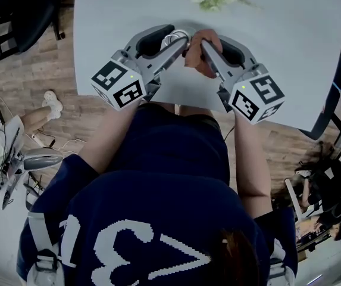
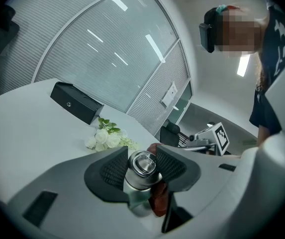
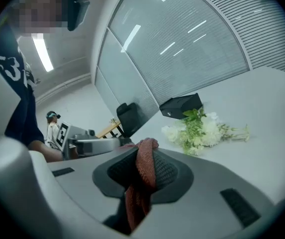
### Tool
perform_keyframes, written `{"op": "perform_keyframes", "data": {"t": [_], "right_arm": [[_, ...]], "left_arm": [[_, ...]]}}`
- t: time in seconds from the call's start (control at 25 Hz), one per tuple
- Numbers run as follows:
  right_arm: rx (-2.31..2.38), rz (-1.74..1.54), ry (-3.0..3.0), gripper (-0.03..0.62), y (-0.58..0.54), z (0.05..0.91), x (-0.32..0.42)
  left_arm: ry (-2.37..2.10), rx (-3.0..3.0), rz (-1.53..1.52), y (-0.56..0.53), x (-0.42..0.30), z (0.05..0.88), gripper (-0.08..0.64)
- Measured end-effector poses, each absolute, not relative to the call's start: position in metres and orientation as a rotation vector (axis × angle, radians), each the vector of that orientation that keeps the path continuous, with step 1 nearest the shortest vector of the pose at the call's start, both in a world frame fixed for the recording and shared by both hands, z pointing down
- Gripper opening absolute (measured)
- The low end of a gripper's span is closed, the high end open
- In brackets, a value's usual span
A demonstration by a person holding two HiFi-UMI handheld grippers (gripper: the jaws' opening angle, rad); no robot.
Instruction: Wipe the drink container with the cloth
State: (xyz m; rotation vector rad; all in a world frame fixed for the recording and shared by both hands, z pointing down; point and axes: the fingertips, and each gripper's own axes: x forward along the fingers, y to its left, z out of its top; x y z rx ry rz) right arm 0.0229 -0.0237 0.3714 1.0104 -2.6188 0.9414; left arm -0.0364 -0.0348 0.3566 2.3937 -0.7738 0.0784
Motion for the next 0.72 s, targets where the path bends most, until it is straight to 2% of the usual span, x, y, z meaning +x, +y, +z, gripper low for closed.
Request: {"op": "perform_keyframes", "data": {"t": [0.4, 0.72], "right_arm": [[1.137, 0.977, -2.353, 0.074, -0.039, 0.459, 0.050], [0.974, 0.982, -2.756, 0.074, -0.046, 0.363, 0.010]], "left_arm": [[-0.742, 2.464, 0.114, -0.016, -0.035, 0.356, 0.183], [-0.735, 2.486, 0.120, -0.013, -0.032, 0.356, 0.183]]}}
